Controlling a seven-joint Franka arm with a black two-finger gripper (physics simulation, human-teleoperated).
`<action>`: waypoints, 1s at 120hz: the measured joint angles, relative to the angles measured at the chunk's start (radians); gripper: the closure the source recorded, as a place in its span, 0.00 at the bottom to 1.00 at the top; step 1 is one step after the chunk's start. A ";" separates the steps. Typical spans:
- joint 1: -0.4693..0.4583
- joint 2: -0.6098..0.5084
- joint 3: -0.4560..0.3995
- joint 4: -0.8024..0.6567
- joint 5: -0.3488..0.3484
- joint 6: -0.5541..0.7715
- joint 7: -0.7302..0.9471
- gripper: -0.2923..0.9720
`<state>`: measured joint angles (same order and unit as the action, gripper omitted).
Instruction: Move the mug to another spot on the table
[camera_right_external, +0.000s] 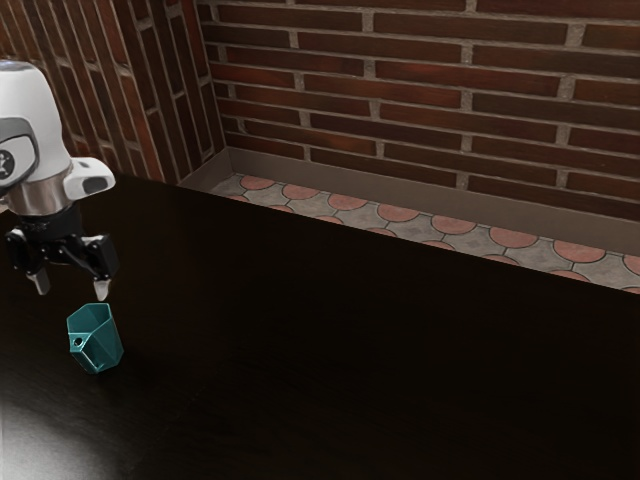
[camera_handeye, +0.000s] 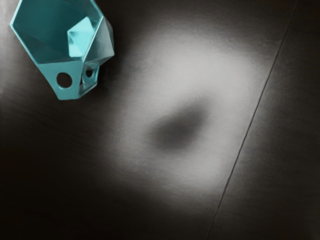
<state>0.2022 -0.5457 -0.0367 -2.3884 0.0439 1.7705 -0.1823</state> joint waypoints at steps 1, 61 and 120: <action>0.004 -0.004 0.000 -0.008 0.000 0.006 0.000 0.23; 0.251 0.035 0.003 -0.253 0.016 0.386 0.151 0.23; 0.299 0.237 -0.026 -0.280 0.016 0.660 0.186 0.23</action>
<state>0.5012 -0.3085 -0.0631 -2.6684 0.0599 2.4307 0.0033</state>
